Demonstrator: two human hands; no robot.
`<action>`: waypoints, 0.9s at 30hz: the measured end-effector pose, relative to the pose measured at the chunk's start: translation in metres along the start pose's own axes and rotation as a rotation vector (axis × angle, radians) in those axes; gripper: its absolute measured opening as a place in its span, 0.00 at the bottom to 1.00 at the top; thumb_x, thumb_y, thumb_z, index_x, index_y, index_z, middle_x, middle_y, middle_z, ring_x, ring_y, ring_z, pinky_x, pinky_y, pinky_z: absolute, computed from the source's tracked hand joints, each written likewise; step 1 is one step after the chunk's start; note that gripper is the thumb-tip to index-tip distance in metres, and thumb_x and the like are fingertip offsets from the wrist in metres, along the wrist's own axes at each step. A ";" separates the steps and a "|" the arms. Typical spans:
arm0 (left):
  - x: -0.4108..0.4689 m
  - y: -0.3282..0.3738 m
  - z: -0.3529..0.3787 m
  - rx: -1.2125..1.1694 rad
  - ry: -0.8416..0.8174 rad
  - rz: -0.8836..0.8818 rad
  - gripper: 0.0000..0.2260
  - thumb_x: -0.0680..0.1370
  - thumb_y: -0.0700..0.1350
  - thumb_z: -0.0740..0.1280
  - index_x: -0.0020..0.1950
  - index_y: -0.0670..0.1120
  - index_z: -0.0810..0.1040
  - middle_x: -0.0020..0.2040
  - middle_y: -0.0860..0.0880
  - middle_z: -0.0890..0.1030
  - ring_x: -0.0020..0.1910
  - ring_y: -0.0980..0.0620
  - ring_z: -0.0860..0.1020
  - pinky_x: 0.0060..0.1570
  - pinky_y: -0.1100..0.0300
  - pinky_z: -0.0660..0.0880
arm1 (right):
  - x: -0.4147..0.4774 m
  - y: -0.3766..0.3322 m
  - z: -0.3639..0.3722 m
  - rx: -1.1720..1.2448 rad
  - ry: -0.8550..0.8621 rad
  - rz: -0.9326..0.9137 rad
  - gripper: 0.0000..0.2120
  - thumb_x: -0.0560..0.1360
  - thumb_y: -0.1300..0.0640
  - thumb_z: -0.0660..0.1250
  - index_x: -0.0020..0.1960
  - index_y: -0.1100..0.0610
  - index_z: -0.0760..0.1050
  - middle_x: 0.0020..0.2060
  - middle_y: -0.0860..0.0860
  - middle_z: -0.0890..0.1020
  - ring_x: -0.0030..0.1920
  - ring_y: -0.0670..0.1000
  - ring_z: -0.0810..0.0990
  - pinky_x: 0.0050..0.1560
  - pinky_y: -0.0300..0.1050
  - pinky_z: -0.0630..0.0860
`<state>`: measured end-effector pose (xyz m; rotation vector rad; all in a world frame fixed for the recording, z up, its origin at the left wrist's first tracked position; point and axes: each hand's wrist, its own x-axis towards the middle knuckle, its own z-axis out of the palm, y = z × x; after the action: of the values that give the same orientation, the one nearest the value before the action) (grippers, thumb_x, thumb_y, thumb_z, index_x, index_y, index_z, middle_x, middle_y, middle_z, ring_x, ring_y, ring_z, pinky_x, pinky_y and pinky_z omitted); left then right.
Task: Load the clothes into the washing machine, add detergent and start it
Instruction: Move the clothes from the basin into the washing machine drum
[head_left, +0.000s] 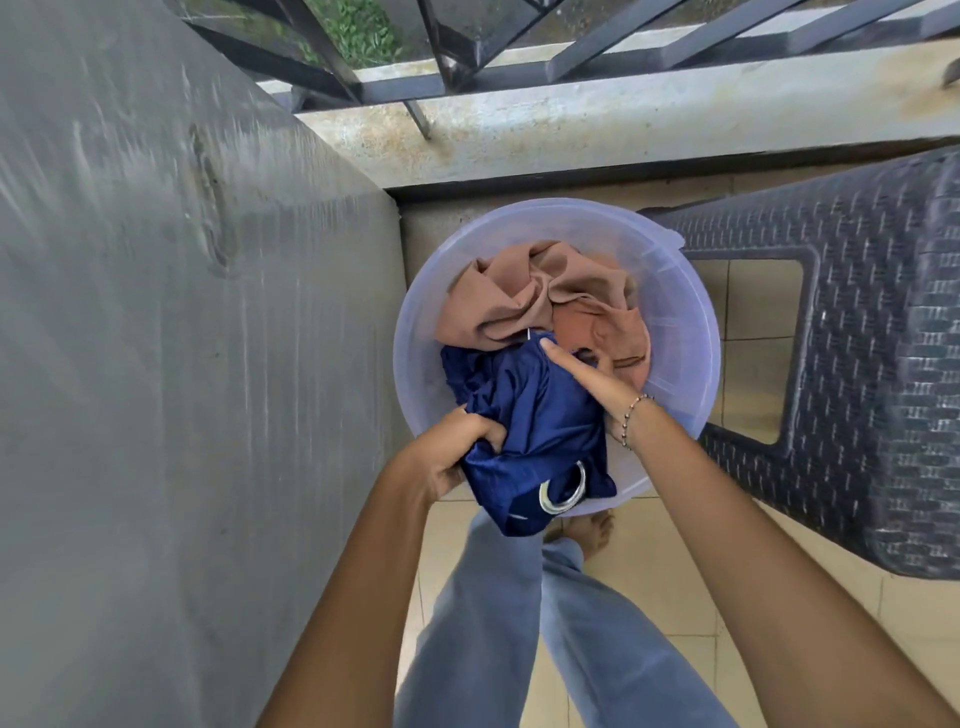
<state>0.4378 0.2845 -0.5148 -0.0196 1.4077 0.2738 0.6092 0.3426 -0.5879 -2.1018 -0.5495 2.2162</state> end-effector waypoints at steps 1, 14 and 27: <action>-0.003 0.002 -0.005 0.021 -0.022 -0.024 0.08 0.66 0.29 0.58 0.36 0.40 0.73 0.32 0.46 0.76 0.31 0.49 0.74 0.27 0.65 0.72 | 0.002 0.001 0.002 0.064 -0.082 0.019 0.55 0.57 0.39 0.78 0.75 0.55 0.55 0.72 0.55 0.65 0.71 0.58 0.67 0.71 0.57 0.65; -0.012 0.013 -0.012 -0.162 -0.133 0.089 0.33 0.61 0.62 0.77 0.63 0.53 0.78 0.58 0.49 0.83 0.56 0.50 0.81 0.53 0.58 0.79 | -0.066 0.005 0.018 0.235 -0.140 0.045 0.09 0.78 0.60 0.61 0.57 0.60 0.75 0.44 0.54 0.85 0.49 0.56 0.80 0.52 0.49 0.75; -0.018 0.021 -0.017 -0.171 0.002 0.118 0.12 0.77 0.46 0.66 0.59 0.45 0.80 0.54 0.43 0.83 0.52 0.45 0.81 0.48 0.56 0.78 | -0.084 0.014 -0.006 0.437 0.054 -0.082 0.24 0.73 0.35 0.61 0.58 0.49 0.78 0.54 0.51 0.82 0.49 0.50 0.82 0.42 0.42 0.79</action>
<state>0.4150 0.2986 -0.4970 -0.0782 1.3865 0.4916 0.6249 0.3082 -0.5114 -1.8685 -0.1254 2.0017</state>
